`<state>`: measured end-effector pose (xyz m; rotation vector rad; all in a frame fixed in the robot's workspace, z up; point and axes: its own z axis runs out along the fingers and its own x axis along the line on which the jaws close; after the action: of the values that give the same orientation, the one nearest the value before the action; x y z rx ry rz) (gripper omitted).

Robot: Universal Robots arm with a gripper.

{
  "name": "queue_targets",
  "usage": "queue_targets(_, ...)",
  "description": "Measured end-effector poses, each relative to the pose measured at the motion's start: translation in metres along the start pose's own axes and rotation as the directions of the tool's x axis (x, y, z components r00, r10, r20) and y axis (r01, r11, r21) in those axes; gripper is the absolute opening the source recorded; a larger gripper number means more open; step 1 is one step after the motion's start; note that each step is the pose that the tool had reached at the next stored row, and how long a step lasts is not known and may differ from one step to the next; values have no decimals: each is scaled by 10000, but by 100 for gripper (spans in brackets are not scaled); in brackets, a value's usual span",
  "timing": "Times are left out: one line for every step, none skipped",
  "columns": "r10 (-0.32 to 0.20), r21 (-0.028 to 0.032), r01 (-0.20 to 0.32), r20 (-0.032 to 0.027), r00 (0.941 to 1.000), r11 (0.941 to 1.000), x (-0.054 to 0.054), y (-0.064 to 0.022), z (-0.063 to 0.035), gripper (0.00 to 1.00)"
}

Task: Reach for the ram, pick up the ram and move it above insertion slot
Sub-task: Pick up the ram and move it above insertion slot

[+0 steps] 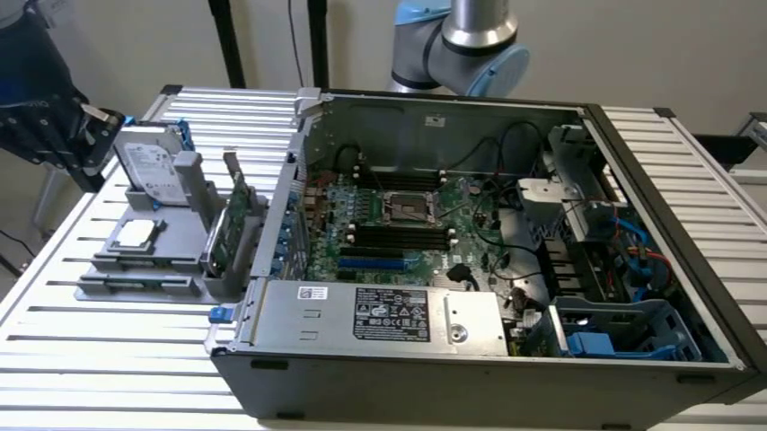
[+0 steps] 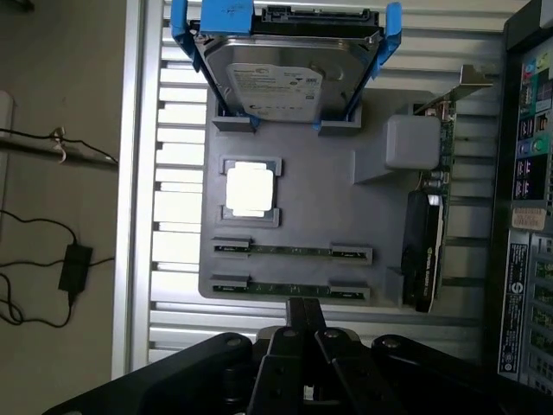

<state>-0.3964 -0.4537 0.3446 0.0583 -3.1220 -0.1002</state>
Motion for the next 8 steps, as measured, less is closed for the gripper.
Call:
queue_targets(0, 0, 0, 0, 10000, 10000, 0, 0, 0, 11)
queue_targets(0, 0, 0, 0, 10000, 10000, 0, 0, 0, 11)
queue_targets(0, 0, 0, 0, 10000, 10000, 0, 0, 0, 11)
queue_targets(1, 0, -1, 0, 10000, 10000, 0, 0, 0, 11)
queue_targets(0, 0, 0, 0, 10000, 10000, 0, 0, 0, 11)
queue_targets(1, 0, -1, 0, 10000, 10000, 0, 0, 0, 11)
queue_targets(0, 0, 0, 1, 10000, 10000, 0, 0, 0, 11)
queue_targets(0, 0, 0, 0, 10000, 10000, 0, 0, 0, 11)
